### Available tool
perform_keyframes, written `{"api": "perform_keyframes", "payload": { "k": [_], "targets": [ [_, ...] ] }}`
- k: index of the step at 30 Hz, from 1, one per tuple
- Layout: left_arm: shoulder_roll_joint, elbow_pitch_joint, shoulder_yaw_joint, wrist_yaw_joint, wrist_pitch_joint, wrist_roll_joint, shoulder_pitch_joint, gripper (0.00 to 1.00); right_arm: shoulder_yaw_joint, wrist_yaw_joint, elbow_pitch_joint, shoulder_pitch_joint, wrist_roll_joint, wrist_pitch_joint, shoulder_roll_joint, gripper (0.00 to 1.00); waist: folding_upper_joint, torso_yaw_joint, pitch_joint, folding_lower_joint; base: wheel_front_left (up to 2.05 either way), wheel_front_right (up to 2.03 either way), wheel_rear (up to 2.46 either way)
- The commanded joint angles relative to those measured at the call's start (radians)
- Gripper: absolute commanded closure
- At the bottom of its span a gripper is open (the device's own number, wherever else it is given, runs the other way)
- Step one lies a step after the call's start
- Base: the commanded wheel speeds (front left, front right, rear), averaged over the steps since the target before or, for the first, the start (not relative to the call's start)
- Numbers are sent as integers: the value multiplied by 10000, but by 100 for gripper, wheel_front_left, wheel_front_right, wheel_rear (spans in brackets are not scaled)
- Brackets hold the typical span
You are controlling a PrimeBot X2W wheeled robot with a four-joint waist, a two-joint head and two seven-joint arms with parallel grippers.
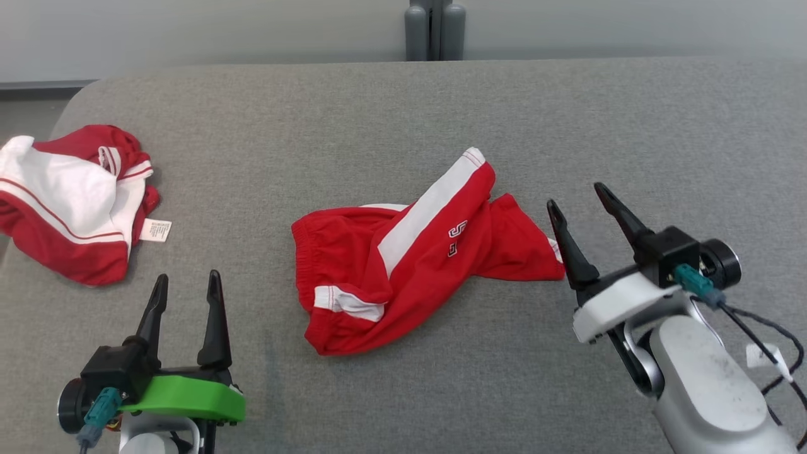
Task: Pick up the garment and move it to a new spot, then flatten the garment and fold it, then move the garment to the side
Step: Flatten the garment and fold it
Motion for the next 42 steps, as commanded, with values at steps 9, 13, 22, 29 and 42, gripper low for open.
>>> {"api": "perform_keyframes", "payload": {
  "k": [9, 13, 22, 29, 42],
  "targets": [
    [-149, 182, -433, -64, -6, -111, -700, 0, 1163, 4, 2503, -3089, 311, 999, -350, 0, 0, 1266, 989, 0, 0, 0, 0],
    [-164, 280, -653, -65, -6, -266, -909, 0, 1608, 4, 3689, -4051, 648, 1311, -415, 0, 0, 1662, 1245, 0, 0, 0, 0],
    [-169, 311, -1174, -37, -6, -728, -1109, 0, 2694, 4, 5831, -5148, 1972, 1880, -443, 0, 0, 2201, 1546, 0, 0, 0, 0],
    [-169, 364, -1254, 68, -6, -846, -1130, 0, 3520, 4, 6196, -5341, 2946, 1537, -576, 100, 0, 2133, 1522, 0, 0, 0, 0],
    [-162, 451, -802, 31, -6, -595, -575, 0, 3576, 4, 4390, -4600, 2841, -115, -1405, 100, 0, 945, 674, 0, 0, 0, 0]
  ]
}}
